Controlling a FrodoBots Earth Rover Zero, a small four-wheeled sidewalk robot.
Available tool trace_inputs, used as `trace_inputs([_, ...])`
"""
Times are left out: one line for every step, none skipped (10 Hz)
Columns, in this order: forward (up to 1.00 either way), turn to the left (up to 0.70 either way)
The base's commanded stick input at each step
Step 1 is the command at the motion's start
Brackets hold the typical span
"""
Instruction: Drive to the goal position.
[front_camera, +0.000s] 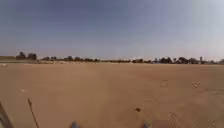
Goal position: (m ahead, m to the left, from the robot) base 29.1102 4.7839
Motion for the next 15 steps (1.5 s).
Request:
trace_inputs([0.5,0.0])
trace_inputs([0.5,0.0])
trace_inputs([0.5,0.0])
trace_inputs([0.5,0.0])
trace_inputs([0.5,0.0])
trace_inputs([0.5,0.0])
trace_inputs([0.5,0.0])
trace_inputs([0.5,0.0])
trace_inputs([0.5,0.0])
trace_inputs([0.5,0.0])
trace_inputs([0.5,0.0])
trace_inputs([0.5,0.0])
trace_inputs([0.5,0.0])
trace_inputs([0.5,0.0])
trace_inputs([0.5,0.0])
